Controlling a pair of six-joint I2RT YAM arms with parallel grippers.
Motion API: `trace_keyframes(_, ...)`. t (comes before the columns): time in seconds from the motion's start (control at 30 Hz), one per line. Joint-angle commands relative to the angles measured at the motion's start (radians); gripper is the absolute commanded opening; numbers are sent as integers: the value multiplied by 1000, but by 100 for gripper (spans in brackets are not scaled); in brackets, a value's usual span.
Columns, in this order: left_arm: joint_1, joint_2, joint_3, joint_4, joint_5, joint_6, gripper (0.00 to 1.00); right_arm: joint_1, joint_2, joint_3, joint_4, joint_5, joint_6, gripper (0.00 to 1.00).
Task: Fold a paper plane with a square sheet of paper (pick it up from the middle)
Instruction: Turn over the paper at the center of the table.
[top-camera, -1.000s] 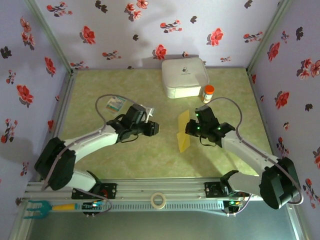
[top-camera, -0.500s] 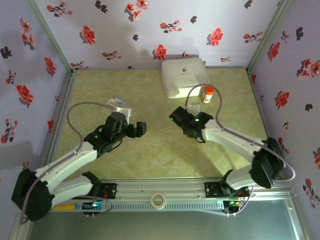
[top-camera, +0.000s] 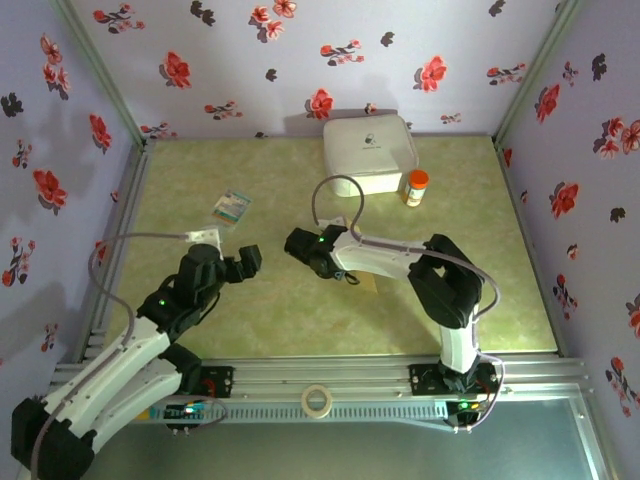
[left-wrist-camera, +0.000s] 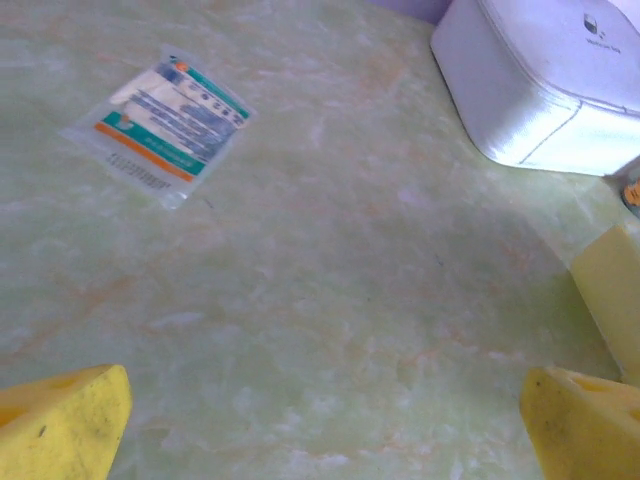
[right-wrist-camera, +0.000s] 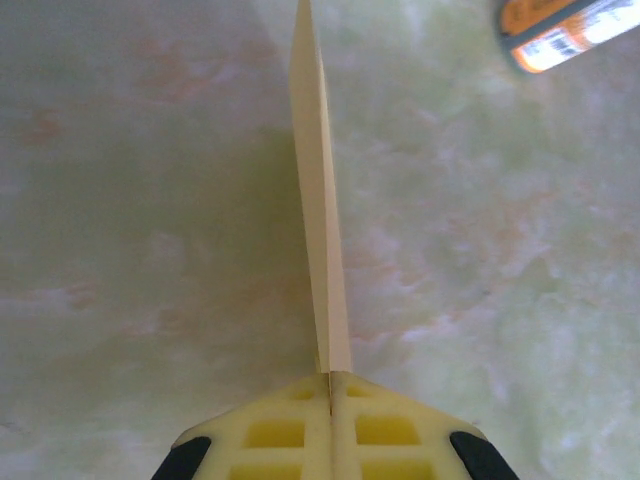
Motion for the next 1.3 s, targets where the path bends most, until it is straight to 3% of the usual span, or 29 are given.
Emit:
trace_keyframes(0.0, 12, -7, 1, -33, -44, -26, 100, 6, 6, 21, 73, -129, -22, 5)
trace_keyframes(0.17, 12, 45, 34, -34, 5, -12, 100, -6, -32, -15, 239, -351, -53, 13)
trace_keyframes(0.2, 13, 62, 42, -29, 22, -10, 100, -10, -50, -25, 259, -380, -52, 18)
trace_keyframes(0.3, 13, 118, 66, -6, 107, 7, 100, -43, -141, -103, 372, -496, -49, 47)
trace_keyframes(0.47, 14, 269, 121, 52, 280, 6, 92, -180, -369, -373, 649, -673, 38, 54)
trace_keyframes(0.6, 7, 432, 185, 96, 389, -22, 79, -358, -497, -601, 850, -883, 121, 48)
trace_keyframes(0.8, -52, 662, 300, 125, 487, -56, 61, -561, -519, -757, 954, -1104, 146, 24)
trace_keyframes(0.93, -82, 792, 375, 126, 540, -86, 52, -597, -466, -774, 1022, -1206, 152, 11)
trace_keyframes(1.27, -102, 962, 471, 136, 623, -143, 47, -601, -318, -763, 1076, -1231, 151, 7)
